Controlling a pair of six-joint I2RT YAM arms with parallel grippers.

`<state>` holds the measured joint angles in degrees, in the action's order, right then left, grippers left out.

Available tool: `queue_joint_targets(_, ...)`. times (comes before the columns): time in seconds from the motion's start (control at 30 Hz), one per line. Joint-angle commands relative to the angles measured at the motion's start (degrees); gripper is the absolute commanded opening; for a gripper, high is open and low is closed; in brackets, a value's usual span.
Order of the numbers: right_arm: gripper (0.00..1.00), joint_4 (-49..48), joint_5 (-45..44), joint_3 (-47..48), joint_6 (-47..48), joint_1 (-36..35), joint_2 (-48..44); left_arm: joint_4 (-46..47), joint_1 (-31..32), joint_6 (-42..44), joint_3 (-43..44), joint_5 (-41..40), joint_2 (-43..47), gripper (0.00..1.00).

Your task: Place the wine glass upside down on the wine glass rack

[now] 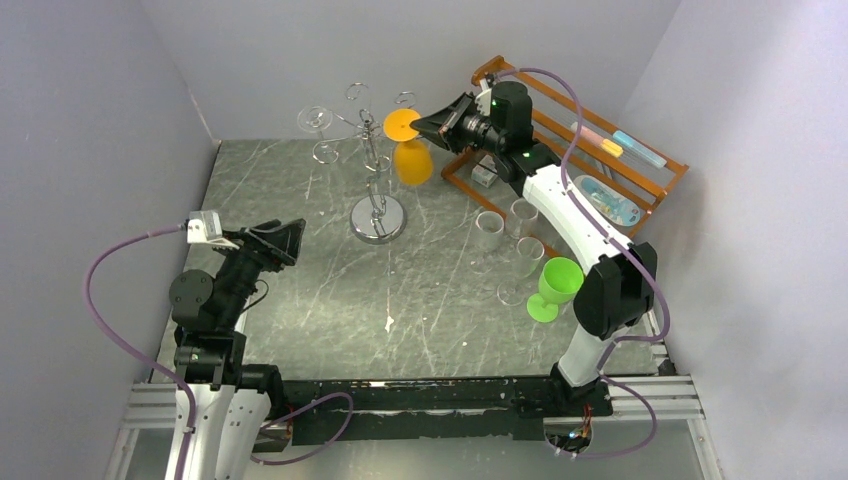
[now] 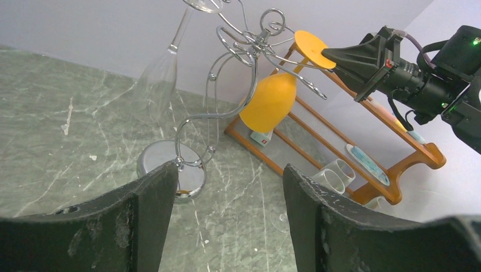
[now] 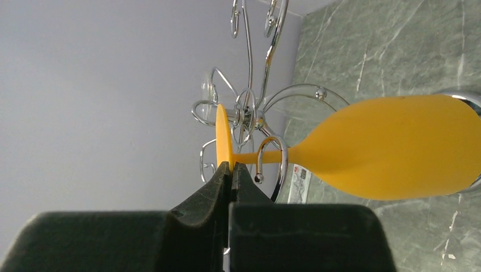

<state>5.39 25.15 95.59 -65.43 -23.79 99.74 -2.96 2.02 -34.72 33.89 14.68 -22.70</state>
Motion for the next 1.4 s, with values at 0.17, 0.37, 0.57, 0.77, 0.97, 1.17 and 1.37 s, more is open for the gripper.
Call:
queue_joint_targets(0.17,0.00,1.0,-0.7,-2.5,0.5,0.3,-5.3,-1.0,-0.1,-0.3,0.7,-1.7,-0.8,0.71)
queue_joint_targets(0.37,0.00,1.5,-2.7,-4.0,1.0,0.6,-7.0,-1.6,-0.1,0.0,1.1,-1.6,-1.2,0.71)
queue_joint_targets(0.57,0.00,3.1,-7.1,-4.4,2.8,0.8,-7.9,-1.9,0.0,0.1,1.1,-1.8,-0.9,0.71)
queue_joint_targets(0.77,0.00,4.2,-12.2,-4.5,4.7,0.8,-8.0,-2.2,-0.1,0.3,1.2,-2.1,-0.7,0.71)
queue_joint_targets(0.97,0.00,4.2,-13.3,-3.7,5.5,0.8,-6.6,-2.4,-0.1,0.4,1.2,-2.3,-0.6,0.71)
queue_joint_targets(1.17,0.36,4.5,-14.4,-3.4,6.5,0.8,-6.0,-2.9,-0.1,0.7,1.5,-2.5,-0.5,0.71)
queue_joint_targets(1.37,0.60,4.2,-15.5,-5.0,7.4,1.0,-8.2,-3.9,-0.1,3.8,2.7,-1.5,-1.2,0.71)
